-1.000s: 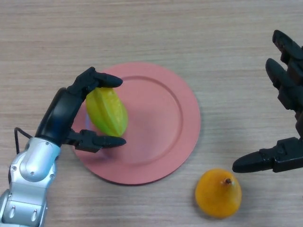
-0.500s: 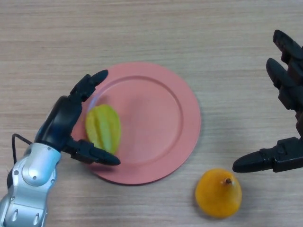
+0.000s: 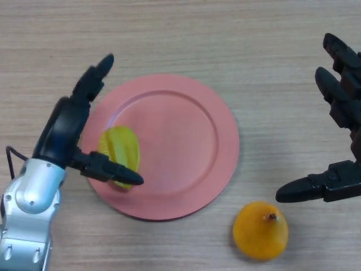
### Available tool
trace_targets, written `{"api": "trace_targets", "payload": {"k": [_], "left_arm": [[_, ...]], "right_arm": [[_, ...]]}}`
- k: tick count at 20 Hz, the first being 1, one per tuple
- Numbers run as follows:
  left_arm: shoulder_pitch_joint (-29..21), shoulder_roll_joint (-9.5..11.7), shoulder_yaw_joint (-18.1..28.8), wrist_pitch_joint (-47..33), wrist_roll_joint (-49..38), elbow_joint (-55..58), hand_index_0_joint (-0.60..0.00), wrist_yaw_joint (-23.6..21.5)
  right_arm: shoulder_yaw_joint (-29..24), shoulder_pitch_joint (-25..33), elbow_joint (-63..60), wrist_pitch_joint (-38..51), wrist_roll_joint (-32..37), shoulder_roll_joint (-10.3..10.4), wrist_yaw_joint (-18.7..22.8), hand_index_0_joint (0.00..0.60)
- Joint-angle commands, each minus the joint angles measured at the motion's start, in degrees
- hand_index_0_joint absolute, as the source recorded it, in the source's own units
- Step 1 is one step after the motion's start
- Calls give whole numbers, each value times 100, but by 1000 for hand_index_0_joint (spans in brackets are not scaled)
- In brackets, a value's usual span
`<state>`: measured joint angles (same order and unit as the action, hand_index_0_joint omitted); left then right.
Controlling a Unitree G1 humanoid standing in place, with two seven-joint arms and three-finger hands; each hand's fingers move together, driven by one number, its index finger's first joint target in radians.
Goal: Pick up the yellow starfruit and place it on the plate
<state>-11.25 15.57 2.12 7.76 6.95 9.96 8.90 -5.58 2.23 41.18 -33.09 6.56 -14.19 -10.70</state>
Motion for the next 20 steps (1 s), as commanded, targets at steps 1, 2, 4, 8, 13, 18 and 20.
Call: {"api": "trace_targets", "payload": {"k": [1,2,4,8,13,18,20], "left_arm": [[39,225,712,29,-795,1040,0,-9],[103,243,759,101,-927,1162,0,-5],[273,317,1014,478,-1518,1533,0,154],[384,499,1502,401,-2141,1603,0,217],[306,764,1790,86,-2776,1487,0,423],[401,684,1738,-11,-2454,1652,0,247],[469,651,1752,2,-2227,1716,0,238]], "right_arm": [[-248,186,185,794,-109,-129,78,0],[-252,180,184,801,-99,-134,87,0],[-256,216,184,764,-91,-155,92,0],[-366,297,53,1009,76,-162,287,0],[-332,357,-102,1459,117,-162,377,0],[-287,338,-160,1628,54,-185,309,0],[-263,328,-173,1626,55,-164,276,0]]}}
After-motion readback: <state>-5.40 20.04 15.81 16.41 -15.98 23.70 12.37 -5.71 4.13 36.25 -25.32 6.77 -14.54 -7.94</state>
